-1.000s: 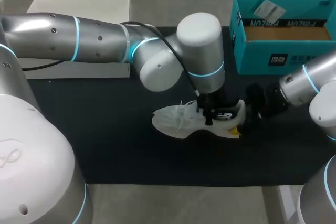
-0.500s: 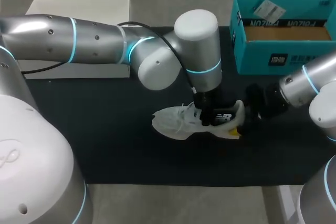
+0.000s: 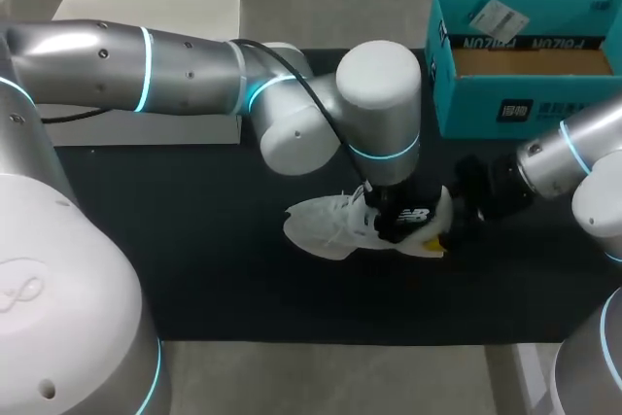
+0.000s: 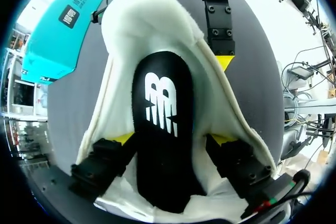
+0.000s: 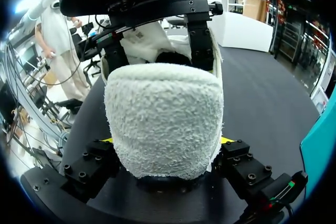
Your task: Take the shoe out of the shoebox, open the shoe tongue, remove and reinsert the insole, then place the shoe into the shoebox
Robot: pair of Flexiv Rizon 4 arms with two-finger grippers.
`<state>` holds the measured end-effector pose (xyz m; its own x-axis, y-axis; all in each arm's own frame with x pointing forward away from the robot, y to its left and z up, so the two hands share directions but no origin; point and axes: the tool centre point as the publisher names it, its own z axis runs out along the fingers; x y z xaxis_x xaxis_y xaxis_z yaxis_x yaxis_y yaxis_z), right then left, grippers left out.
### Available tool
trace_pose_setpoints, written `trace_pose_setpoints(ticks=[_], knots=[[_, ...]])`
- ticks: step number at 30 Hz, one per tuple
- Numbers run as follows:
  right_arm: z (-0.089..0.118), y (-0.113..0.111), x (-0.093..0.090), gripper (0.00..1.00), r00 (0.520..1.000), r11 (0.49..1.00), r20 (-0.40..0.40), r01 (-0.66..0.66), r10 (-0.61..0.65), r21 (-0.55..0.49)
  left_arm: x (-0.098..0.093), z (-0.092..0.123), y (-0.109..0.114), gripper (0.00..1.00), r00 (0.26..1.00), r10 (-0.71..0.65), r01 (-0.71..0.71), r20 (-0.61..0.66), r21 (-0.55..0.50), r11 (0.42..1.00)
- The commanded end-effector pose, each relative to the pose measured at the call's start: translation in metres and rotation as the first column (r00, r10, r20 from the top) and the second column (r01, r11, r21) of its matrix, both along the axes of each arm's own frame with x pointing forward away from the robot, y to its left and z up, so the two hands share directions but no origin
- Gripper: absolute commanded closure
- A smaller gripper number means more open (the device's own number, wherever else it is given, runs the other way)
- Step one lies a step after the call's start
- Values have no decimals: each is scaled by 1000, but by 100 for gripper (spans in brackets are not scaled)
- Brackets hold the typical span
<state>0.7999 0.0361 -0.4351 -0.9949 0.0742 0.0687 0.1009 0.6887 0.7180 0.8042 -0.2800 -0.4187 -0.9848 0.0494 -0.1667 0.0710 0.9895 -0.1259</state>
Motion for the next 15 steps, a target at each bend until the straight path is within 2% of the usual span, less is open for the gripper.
trace_pose_setpoints(ticks=[1, 2, 4, 5, 7, 9, 11, 15], knots=[[-5, 2, 1, 100, 1000, 1000, -2, 2, -2, -2, 1, -34, -2, 11, 998, 18, -18, 57, 0, 1000], [-5, 2, 1, 100, 1000, 1000, -2, 2, -2, -2, 2, -34, -2, 12, 998, 17, -17, 60, -1, 1000], [-5, 2, 1, 100, 1000, 1000, -2, 2, -2, -2, 3, -34, -1, 21, 998, 20, -20, 67, -5, 1000], [-5, 2, 1, 100, 1000, 1000, -2, 2, -2, -2, 4, -35, -1, 27, 997, 21, -21, 68, -5, 1000], [-5, 2, 1, 100, 1000, 1000, -2, 2, -2, -2, 5, -36, 0, 47, 997, 30, -30, 75, -3, 1000], [-5, 2, 1, 100, 1000, 1000, -2, 2, -2, -2, 5, -38, 1, 58, 996, 39, -39, 81, -2, 999], [-5, 2, 1, 100, 1000, 1000, -2, 2, -2, -2, 5, -39, 2, 66, 995, 46, -46, 91, -1, 999], [-5, 2, 1, 100, 1000, 1000, -2, 2, -2, -2, 4, -40, 3, 74, 993, 52, -52, 102, -3, 999]])
